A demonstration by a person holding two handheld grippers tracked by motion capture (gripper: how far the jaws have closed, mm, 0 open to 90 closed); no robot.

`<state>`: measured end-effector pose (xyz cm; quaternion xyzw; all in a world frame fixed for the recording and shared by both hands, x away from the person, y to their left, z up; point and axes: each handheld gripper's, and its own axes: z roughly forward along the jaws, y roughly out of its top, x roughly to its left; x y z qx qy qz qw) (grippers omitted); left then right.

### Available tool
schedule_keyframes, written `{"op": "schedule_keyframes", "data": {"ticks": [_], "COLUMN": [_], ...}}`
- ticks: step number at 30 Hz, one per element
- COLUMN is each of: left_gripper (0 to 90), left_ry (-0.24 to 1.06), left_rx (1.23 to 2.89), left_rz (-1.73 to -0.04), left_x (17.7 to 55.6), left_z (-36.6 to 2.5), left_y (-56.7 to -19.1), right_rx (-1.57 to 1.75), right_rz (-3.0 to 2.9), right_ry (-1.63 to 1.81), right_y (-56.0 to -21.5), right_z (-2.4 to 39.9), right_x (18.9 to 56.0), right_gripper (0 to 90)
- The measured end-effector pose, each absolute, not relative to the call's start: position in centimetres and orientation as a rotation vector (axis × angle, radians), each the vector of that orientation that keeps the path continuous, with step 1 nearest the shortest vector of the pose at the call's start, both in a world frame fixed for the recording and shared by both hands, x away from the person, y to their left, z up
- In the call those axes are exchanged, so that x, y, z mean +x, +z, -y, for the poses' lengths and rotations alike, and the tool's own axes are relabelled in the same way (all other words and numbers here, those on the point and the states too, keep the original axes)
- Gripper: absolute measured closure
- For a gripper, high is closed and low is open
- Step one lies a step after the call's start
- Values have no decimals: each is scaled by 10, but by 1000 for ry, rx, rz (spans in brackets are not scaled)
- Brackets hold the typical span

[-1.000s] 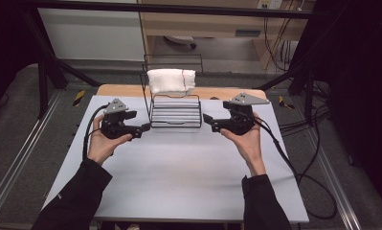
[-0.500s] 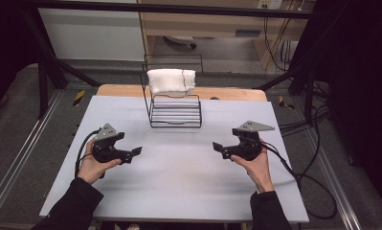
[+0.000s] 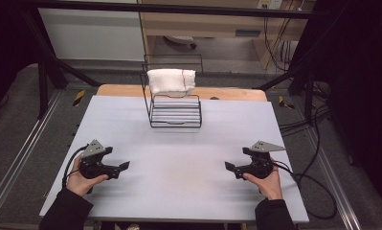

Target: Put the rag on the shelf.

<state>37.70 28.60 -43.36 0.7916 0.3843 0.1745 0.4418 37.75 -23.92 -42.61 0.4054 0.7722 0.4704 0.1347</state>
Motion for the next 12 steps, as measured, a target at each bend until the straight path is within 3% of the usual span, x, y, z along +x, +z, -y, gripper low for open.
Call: {"op": "schedule_keyframes", "data": {"ticks": [12], "left_gripper": [56], "left_ry": [443], "left_rx": [1980], "left_rz": [-948], "left_x": [367], "left_z": [-291], "left_y": [-441], "right_rx": [1210], "right_rz": [-2250], "right_ry": [1361], "right_y": [-442], "right_z": [251], "right_x": [365], "right_gripper": [2]}}
